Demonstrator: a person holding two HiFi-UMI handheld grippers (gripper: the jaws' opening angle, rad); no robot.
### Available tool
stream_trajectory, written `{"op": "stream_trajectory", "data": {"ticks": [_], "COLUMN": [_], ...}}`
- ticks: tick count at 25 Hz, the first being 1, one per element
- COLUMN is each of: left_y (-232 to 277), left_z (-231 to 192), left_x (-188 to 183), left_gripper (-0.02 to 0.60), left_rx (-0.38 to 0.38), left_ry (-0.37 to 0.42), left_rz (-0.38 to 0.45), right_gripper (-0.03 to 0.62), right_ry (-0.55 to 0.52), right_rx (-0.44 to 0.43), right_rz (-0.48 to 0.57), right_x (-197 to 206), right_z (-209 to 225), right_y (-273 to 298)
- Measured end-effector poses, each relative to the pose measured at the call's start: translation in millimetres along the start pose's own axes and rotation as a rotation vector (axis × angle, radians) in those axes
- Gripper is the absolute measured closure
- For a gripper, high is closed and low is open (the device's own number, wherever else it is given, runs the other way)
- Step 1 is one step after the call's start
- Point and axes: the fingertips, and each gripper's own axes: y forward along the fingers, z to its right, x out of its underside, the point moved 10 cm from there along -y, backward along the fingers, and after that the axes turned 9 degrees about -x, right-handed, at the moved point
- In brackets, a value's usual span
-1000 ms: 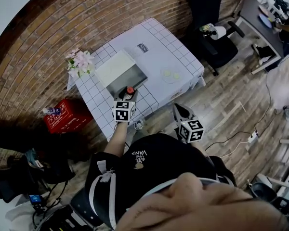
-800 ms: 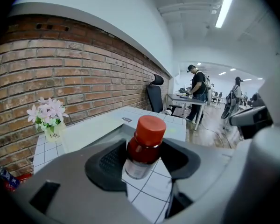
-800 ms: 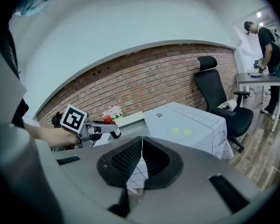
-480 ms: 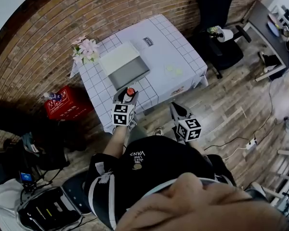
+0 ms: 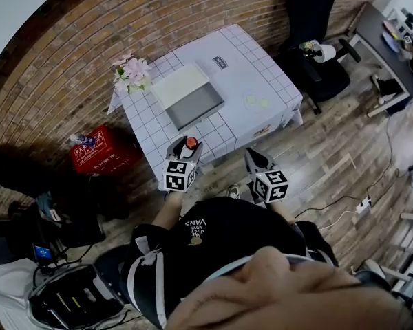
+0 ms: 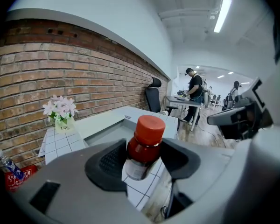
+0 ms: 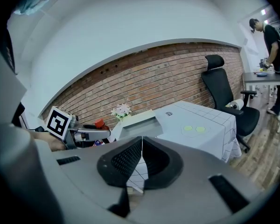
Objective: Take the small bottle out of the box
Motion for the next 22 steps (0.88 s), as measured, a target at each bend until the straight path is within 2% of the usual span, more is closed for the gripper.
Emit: {"op": "stream_trajectory", "data": {"ticks": [8, 22], "left_y": [-40.7, -92.4], "left_z": [-28.2, -59.7], "left_x": [14.8, 48.6], "left_gripper": [0.351, 0.351], "left_rx": [0.032, 0.111], "left_ry": [-0.006, 0.017], "left_rz": [0.008, 0.006], "right_gripper": [0.591, 0.591], "right_ry": [0.006, 0.040], "right_rx": [0.013, 0.070], "right_rz": [0.015, 0.027], "right_x": [6.9, 42.1], "right_z": [-49.5, -117.1], "right_y": [19.2, 30.8]}}
